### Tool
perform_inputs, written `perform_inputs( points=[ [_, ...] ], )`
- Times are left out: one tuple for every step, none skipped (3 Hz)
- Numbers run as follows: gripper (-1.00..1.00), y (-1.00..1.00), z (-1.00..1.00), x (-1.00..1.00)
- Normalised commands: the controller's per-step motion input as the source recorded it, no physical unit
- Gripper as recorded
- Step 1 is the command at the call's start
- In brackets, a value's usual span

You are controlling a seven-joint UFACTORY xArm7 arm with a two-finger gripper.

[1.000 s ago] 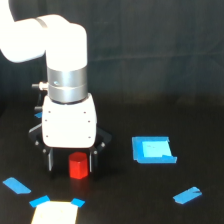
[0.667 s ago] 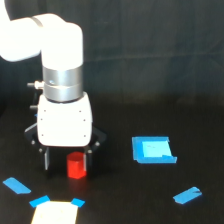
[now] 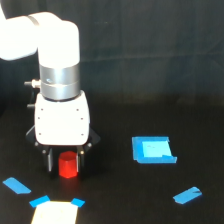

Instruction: Pick up the red object from the table

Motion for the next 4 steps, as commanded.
perform_inputs(
  points=[
    [-1.0, -0.54, 1.0, 1.0],
    [-0.34, -0.37, 0.94, 1.0],
    [-0.28, 0.72, 0.75, -0.38],
    [0.72, 0.48, 0.74, -0.41]
  ],
)
